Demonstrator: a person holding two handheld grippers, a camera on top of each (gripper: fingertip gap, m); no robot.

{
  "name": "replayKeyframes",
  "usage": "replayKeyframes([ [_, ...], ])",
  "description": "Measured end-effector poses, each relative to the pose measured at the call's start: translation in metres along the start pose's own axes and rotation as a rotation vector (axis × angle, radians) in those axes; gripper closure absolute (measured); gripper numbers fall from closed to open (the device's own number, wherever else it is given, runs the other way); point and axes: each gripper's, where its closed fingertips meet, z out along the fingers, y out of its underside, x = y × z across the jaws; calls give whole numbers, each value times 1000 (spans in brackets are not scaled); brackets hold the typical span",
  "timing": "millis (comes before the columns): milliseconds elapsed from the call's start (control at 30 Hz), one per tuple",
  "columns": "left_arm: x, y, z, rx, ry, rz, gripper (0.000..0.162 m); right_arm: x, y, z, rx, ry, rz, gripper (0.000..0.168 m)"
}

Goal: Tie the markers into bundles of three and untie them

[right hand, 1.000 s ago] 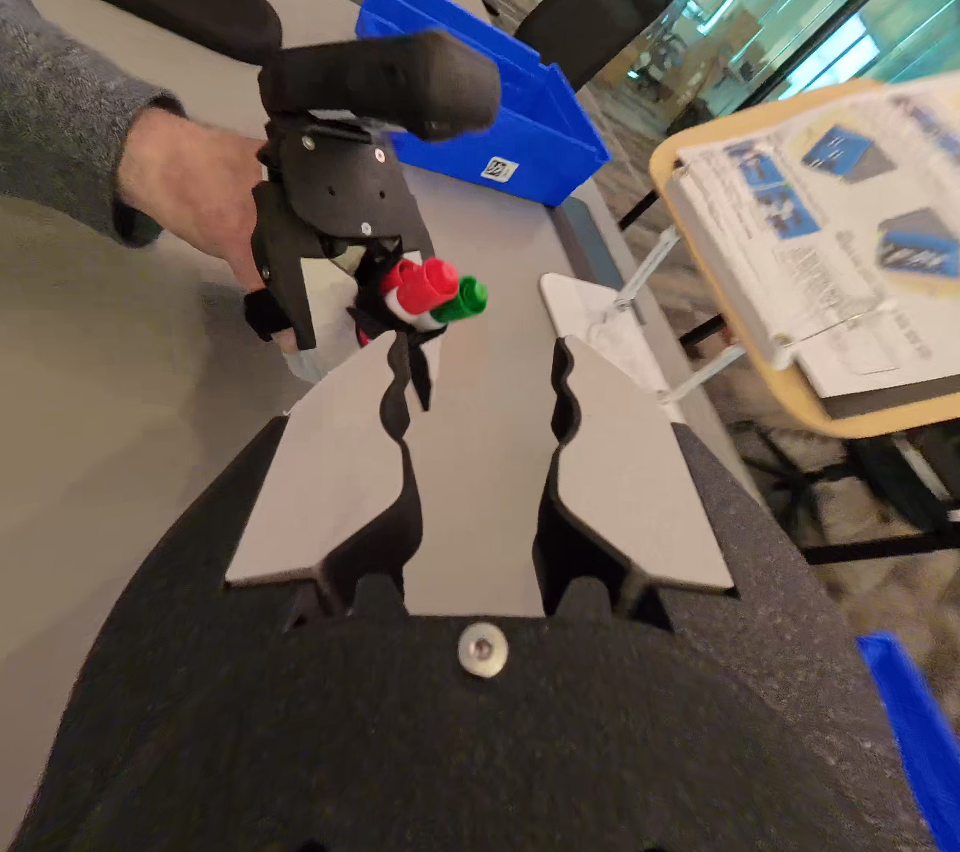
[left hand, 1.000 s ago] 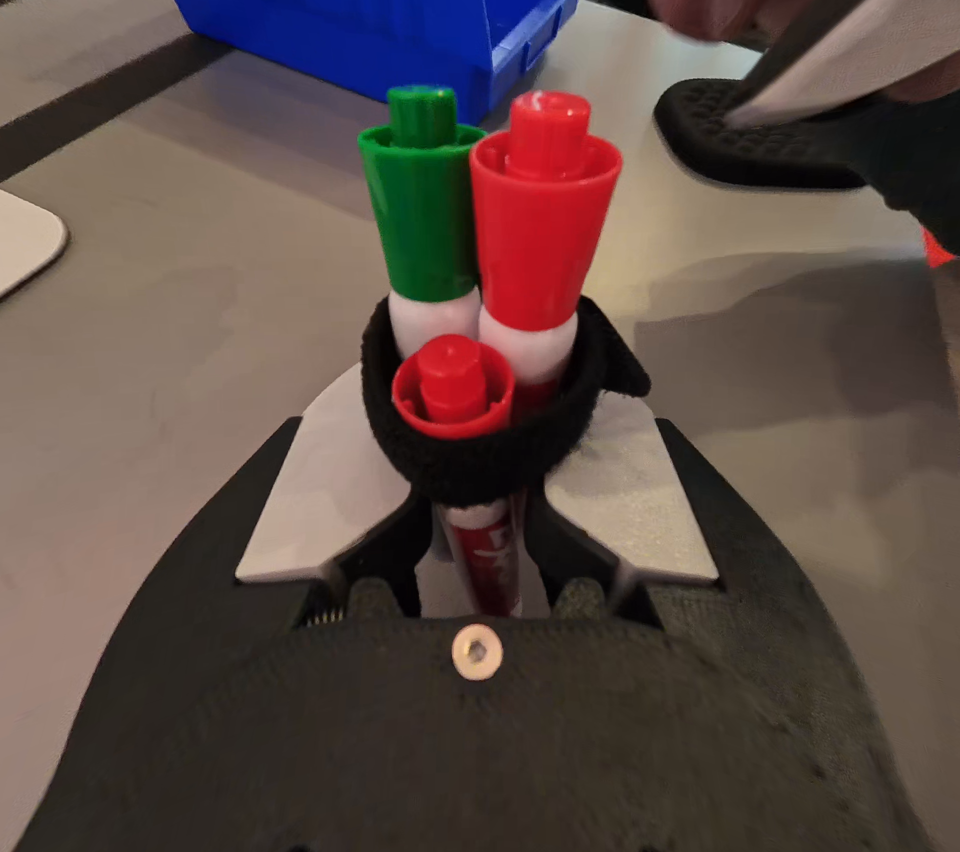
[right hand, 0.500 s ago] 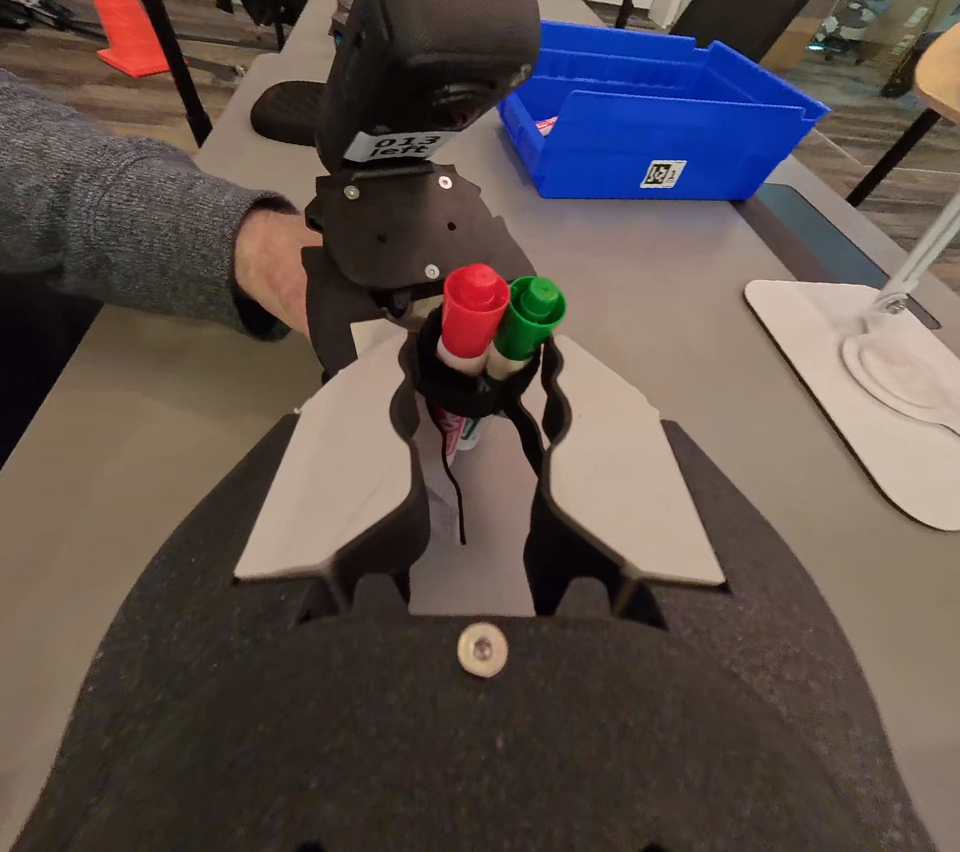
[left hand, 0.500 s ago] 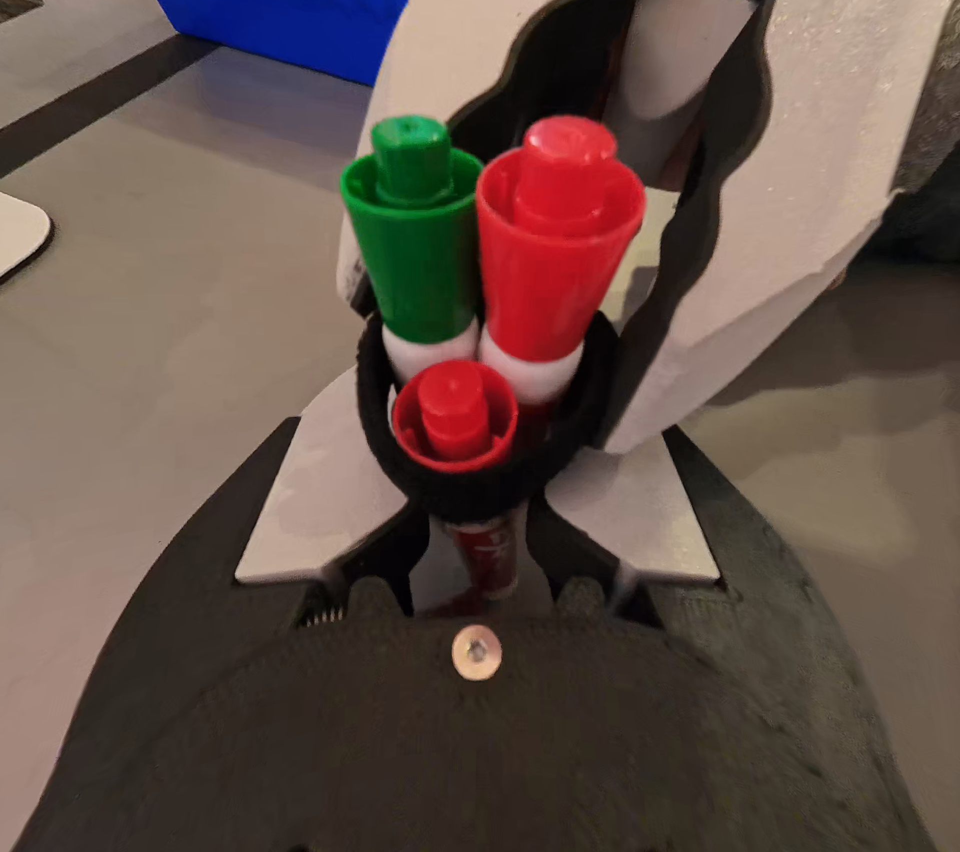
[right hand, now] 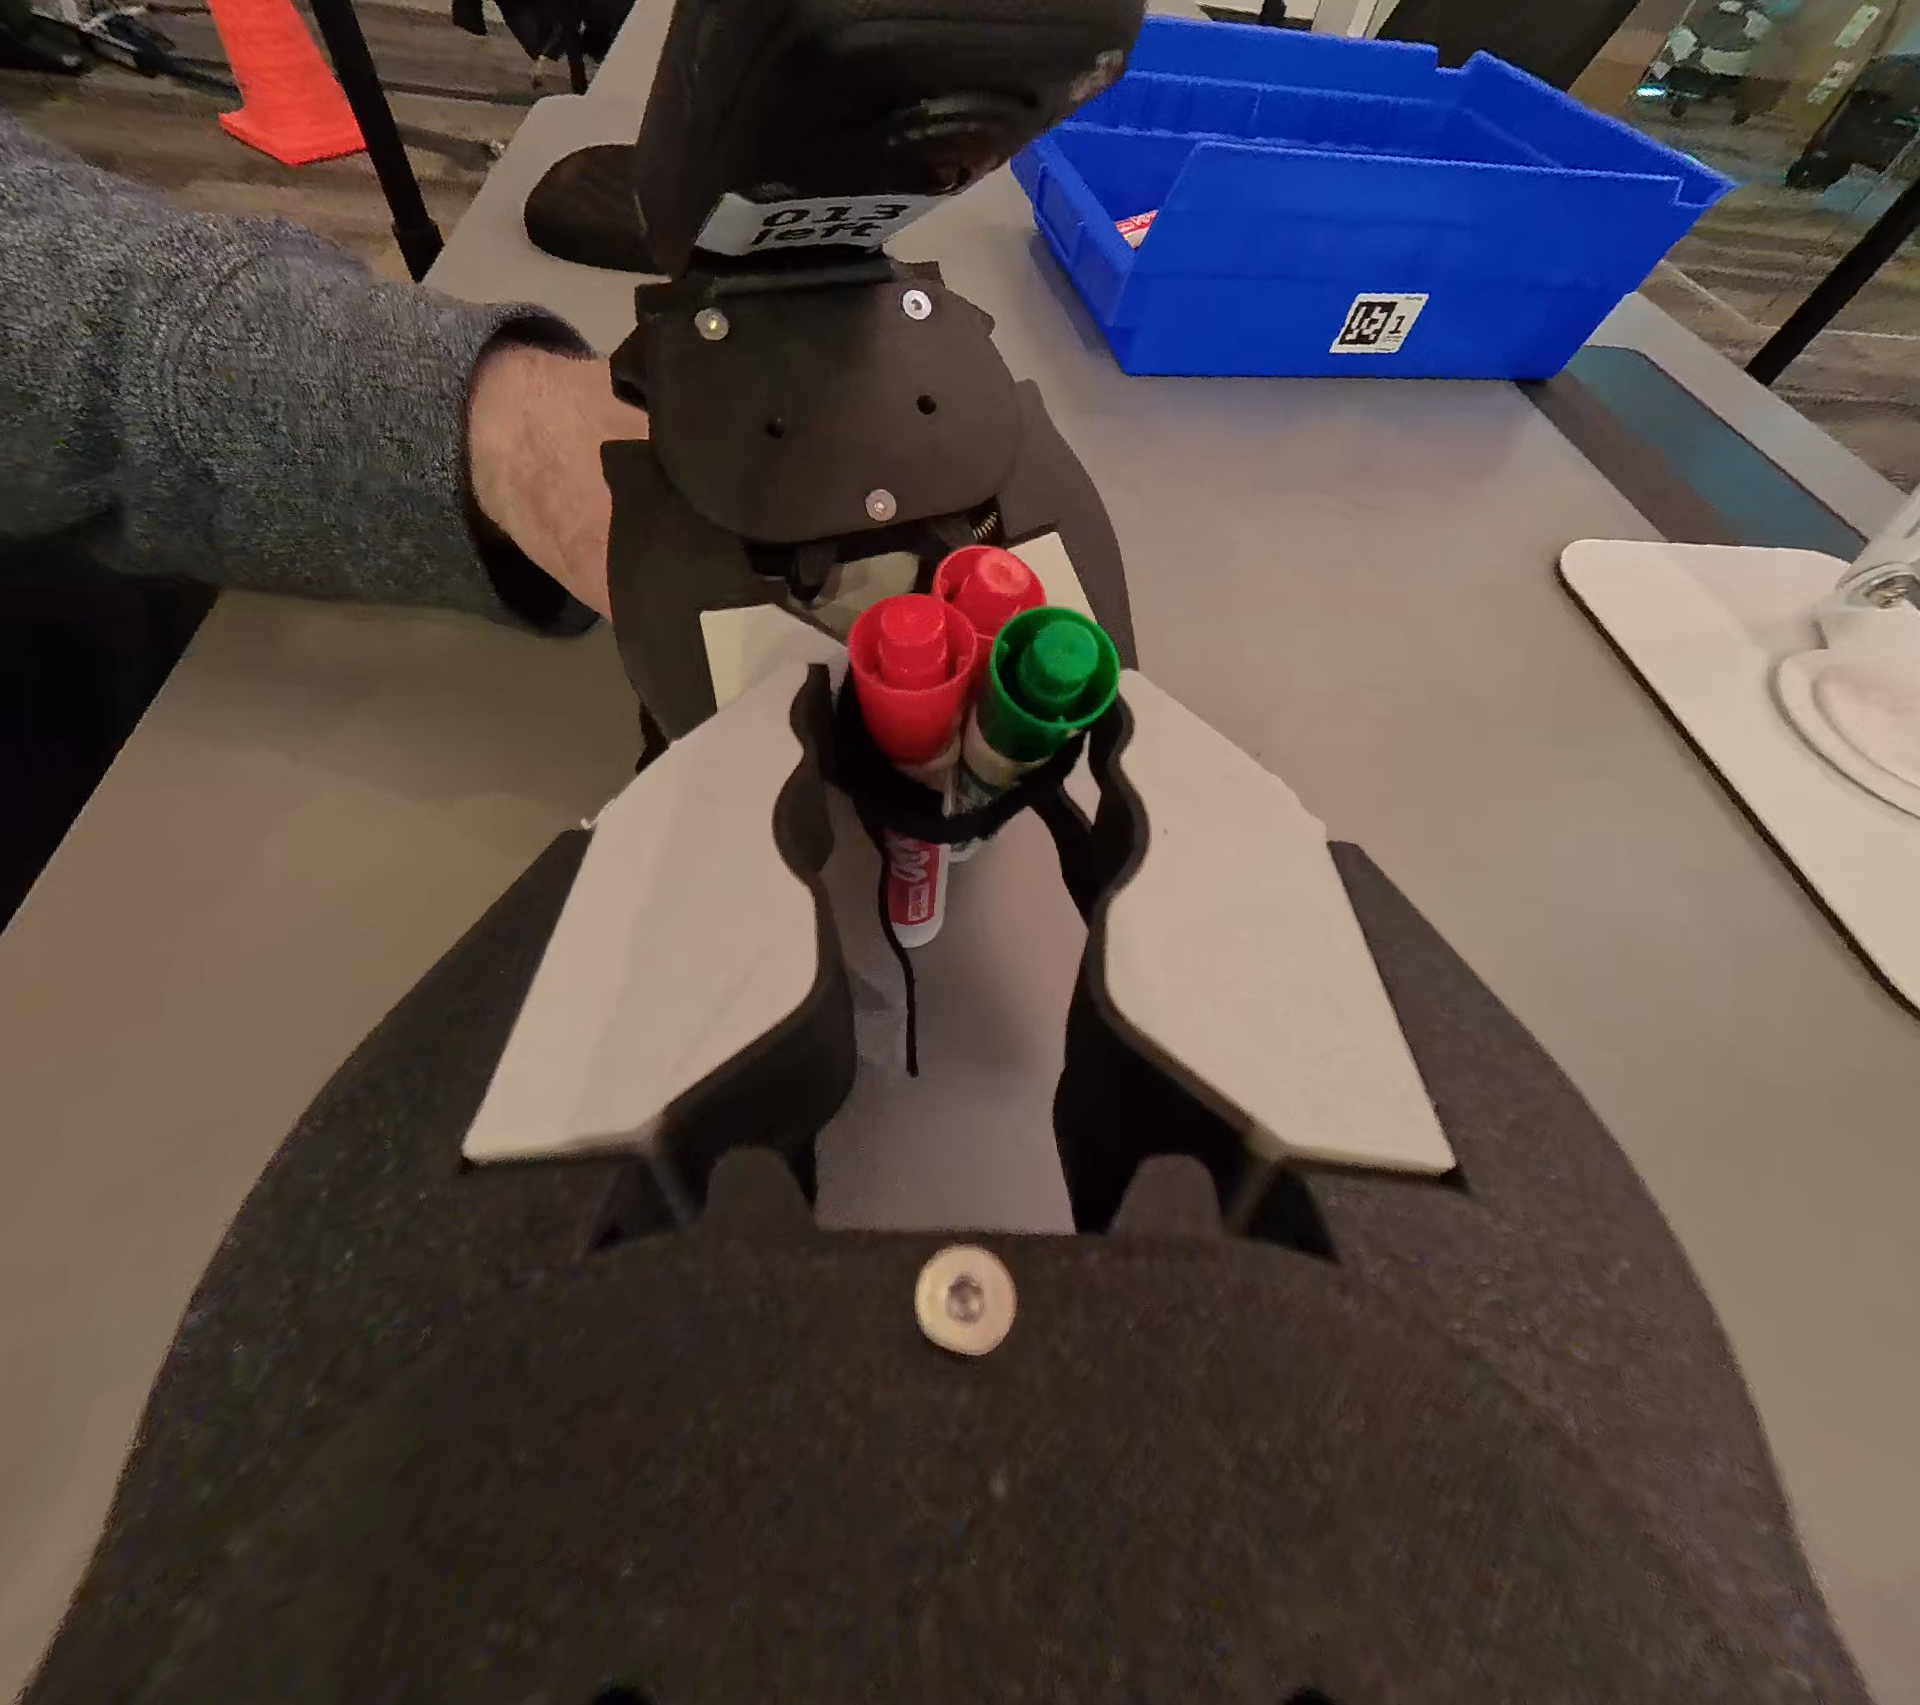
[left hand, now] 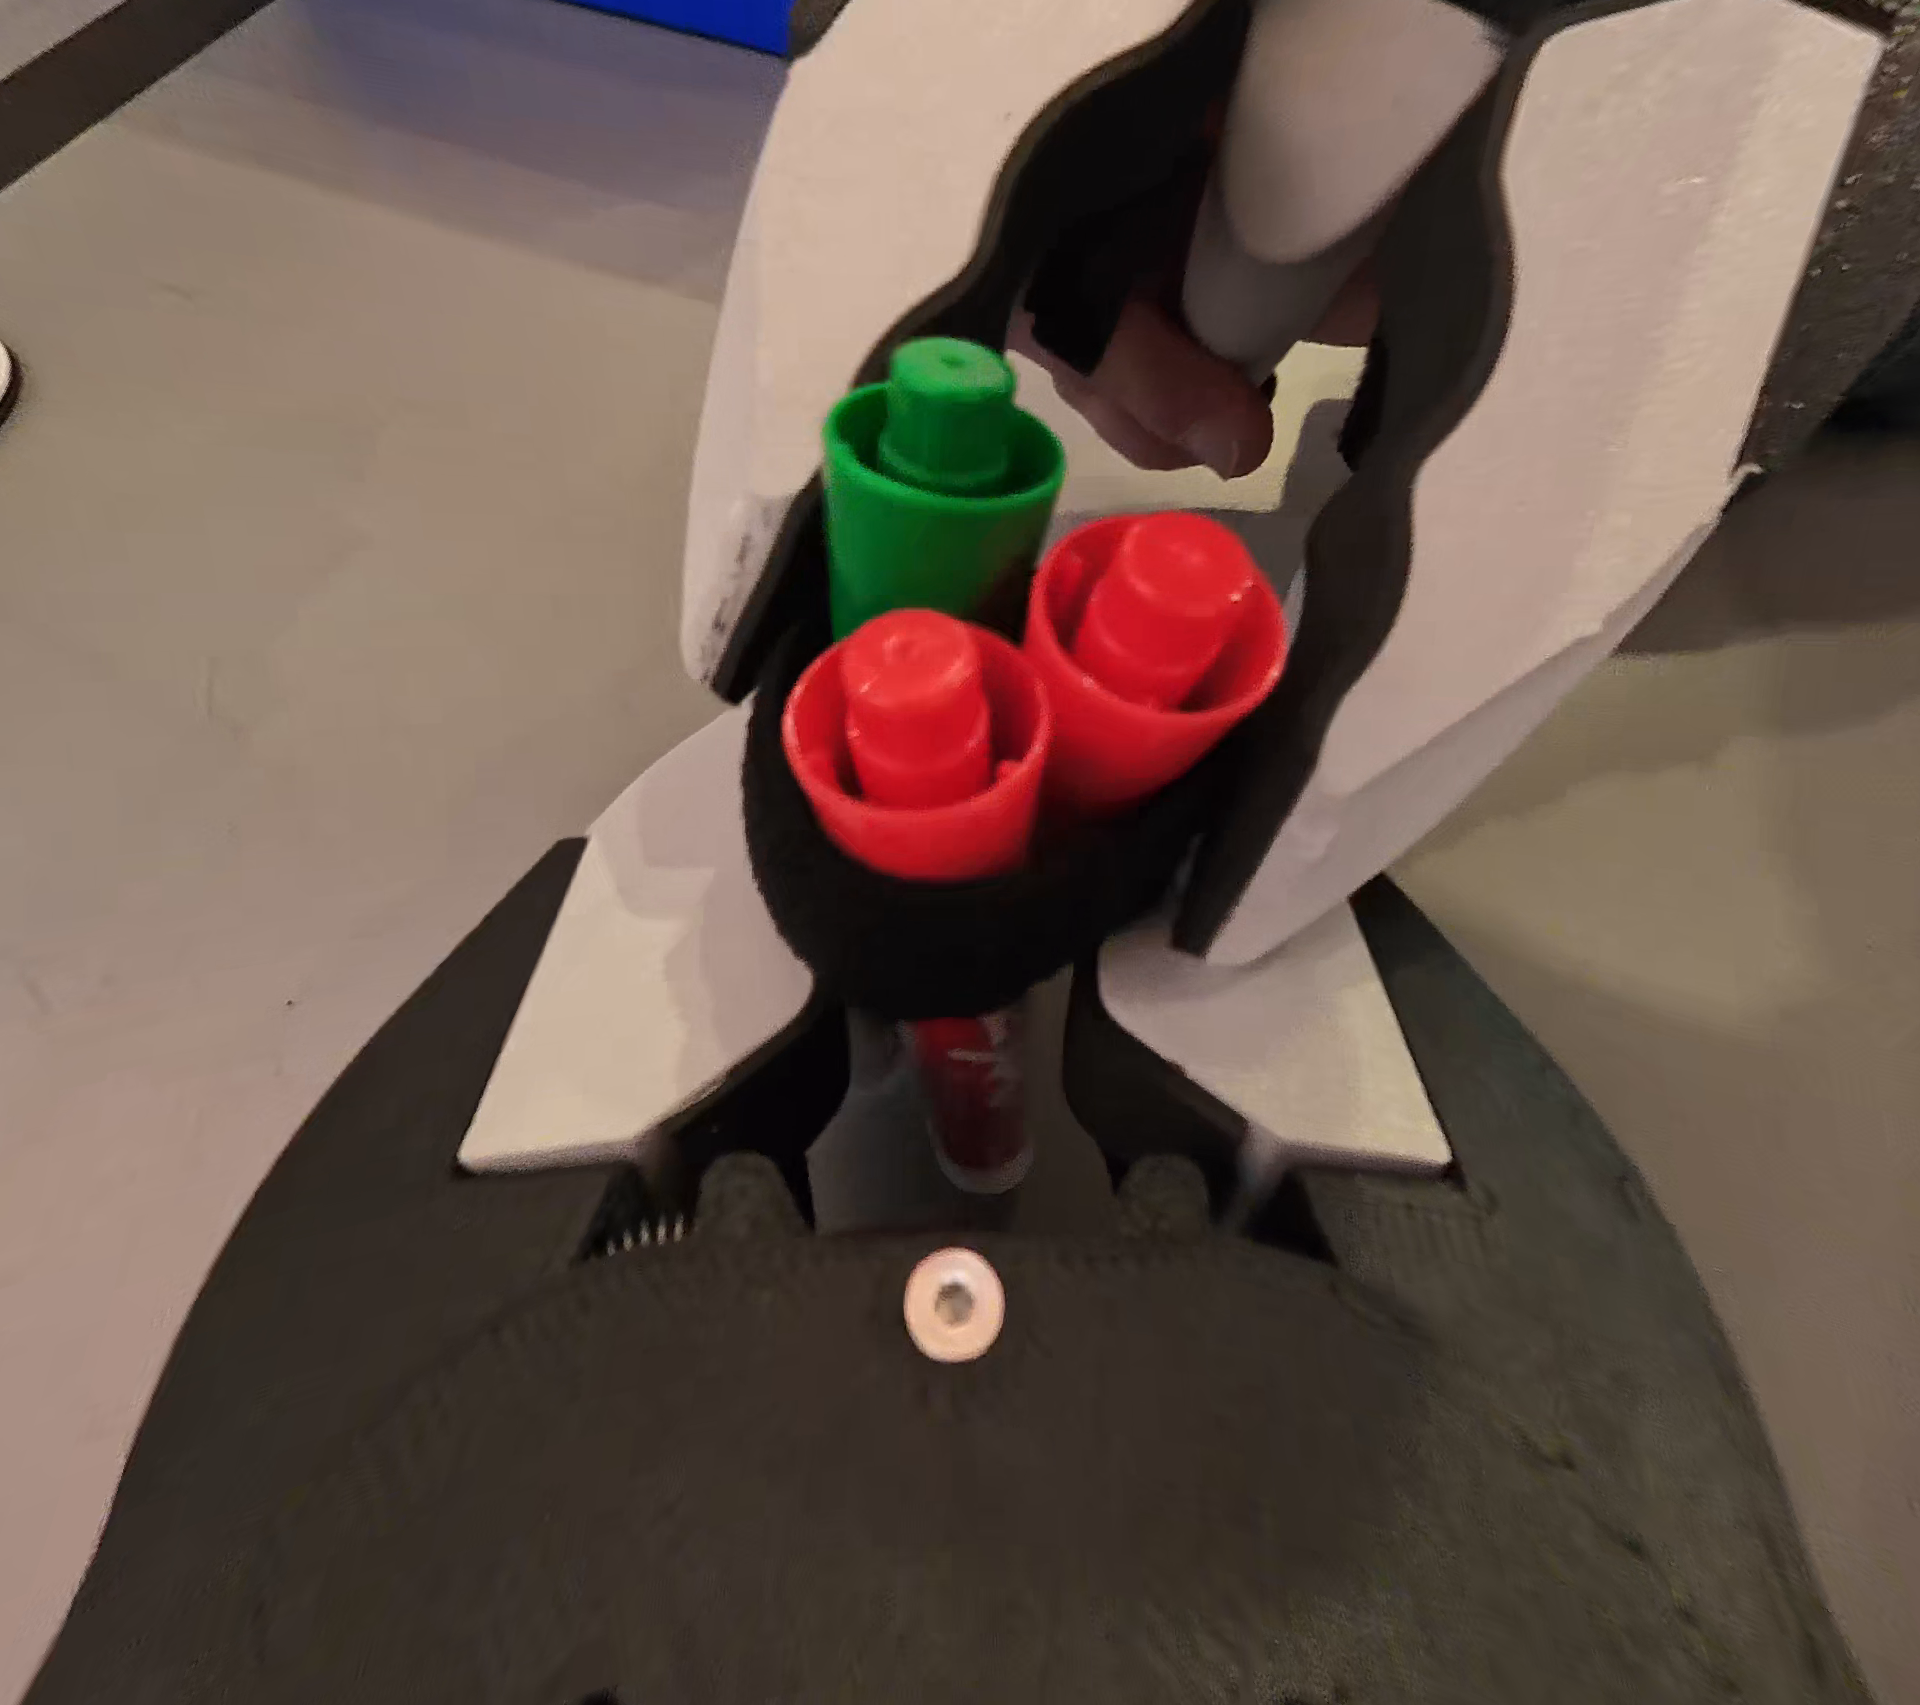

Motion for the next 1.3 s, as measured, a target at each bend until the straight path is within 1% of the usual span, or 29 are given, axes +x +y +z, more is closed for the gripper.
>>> replayKeyframes([
  [67,2,0,-2,9,17,-9,115,0,1,-1,-2,8,-3,118],
  [167,3,3,-4,1,29,-19,116,-2,1,-1,-2,-15,17,117],
  [200,2,3,-4,0,25,-17,119,-2,2,0,2,-14,21,118],
  [233,3,3,-4,-3,28,-13,120,-3,1,1,10,-20,28,123],
  [367,3,4,-4,-5,26,-10,120,-3,1,2,42,-48,83,128],
  [400,3,3,-4,-4,22,-4,121,-1,2,1,40,-43,88,126],
  [467,3,3,-4,-3,13,11,121,0,2,1,39,-44,99,117],
  [533,3,3,-4,-1,1,24,123,-4,-5,4,71,-67,111,119],
  [600,4,3,-4,0,8,25,123,-6,-7,10,74,-65,108,126],
  [800,0,4,-7,7,-17,21,123,-6,-7,16,88,-96,176,126],
  [900,1,0,-9,33,-43,46,124,-8,-10,14,64,-83,145,129],
  [967,1,-11,-10,100,-66,60,121,-6,-15,10,46,-43,98,133],
  [1067,-4,-23,-7,159,-101,57,121,-1,-16,5,-43,7,36,134],
  [1133,-6,-18,-3,115,-110,41,121,2,-12,6,-72,13,30,133],
  [1200,-7,-17,-3,104,-120,41,112,1,-10,7,-42,-23,95,131],
  [1300,-2,-11,-3,70,-116,64,108,-3,-8,8,-4,-59,144,125],
])
